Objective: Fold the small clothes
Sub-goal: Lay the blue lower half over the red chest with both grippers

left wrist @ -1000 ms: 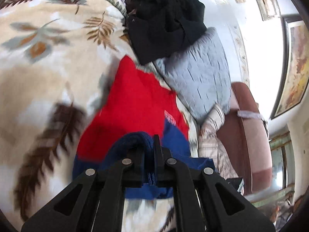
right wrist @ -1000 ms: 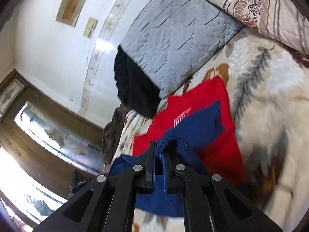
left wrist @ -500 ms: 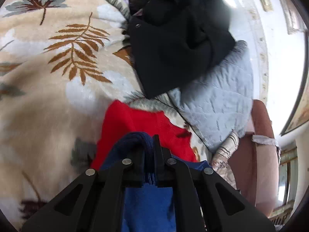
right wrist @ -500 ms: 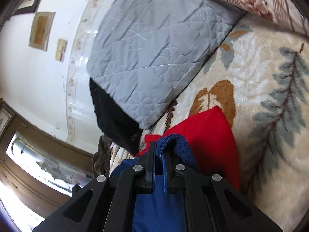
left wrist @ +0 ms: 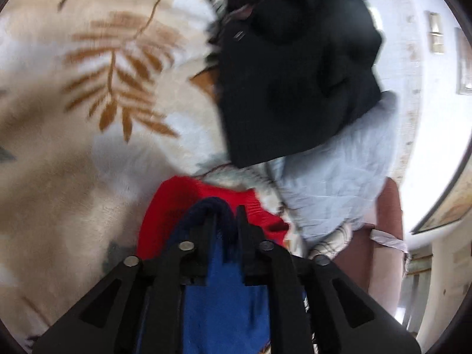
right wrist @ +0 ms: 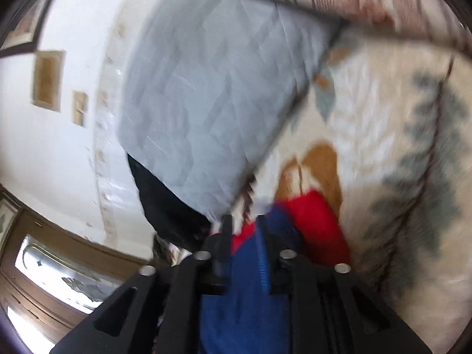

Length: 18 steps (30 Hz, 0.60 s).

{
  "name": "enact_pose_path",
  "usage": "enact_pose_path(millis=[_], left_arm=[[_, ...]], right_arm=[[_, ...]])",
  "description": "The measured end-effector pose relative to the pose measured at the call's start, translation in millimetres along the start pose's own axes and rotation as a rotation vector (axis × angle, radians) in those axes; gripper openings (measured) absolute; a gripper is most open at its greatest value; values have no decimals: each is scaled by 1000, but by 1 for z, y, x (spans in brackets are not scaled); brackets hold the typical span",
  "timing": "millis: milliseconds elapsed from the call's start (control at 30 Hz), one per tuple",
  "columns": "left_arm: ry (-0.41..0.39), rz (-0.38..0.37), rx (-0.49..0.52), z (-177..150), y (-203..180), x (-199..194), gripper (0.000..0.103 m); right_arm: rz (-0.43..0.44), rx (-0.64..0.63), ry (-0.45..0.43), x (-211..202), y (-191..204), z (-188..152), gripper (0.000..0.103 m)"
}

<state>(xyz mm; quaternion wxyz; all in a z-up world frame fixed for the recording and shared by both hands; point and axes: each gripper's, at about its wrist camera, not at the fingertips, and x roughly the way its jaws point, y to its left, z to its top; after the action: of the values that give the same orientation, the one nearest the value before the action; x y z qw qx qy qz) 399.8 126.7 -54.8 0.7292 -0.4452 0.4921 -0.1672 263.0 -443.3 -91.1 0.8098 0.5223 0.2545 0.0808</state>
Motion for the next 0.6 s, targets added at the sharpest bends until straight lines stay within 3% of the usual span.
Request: enact_pose_path(millis=[67, 133, 200, 300, 367, 400, 467, 533, 600], left_arm=[[-27, 41, 73, -3, -10, -13, 45], [-36, 109, 160, -11, -17, -17, 54], [7, 160, 204, -20, -15, -8, 54], [67, 190, 195, -28, -7, 8, 54], [66, 223, 209, -33, -6, 13, 54], [55, 245, 227, -35, -9, 14, 53], [41, 265, 251, -36, -12, 13, 45], [25, 276, 265, -37, -13, 12, 33], [2, 298, 292, -37, -13, 13, 28]], right_arm=[[-76, -63, -9, -9, 4, 3, 35], [-165, -130, 34, -4, 5, 0, 35], [-218, -160, 74, 10, 4, -4, 35], [-245, -199, 109, 29, 6, -11, 34], [-299, -284, 155, 46, 14, -19, 33], [-368, -333, 199, 55, 16, -22, 25], [-391, -402, 228, 61, 21, -25, 7], [-336, -461, 170, 47, 32, -24, 7], [-280, -420, 86, 28, 30, -16, 6]])
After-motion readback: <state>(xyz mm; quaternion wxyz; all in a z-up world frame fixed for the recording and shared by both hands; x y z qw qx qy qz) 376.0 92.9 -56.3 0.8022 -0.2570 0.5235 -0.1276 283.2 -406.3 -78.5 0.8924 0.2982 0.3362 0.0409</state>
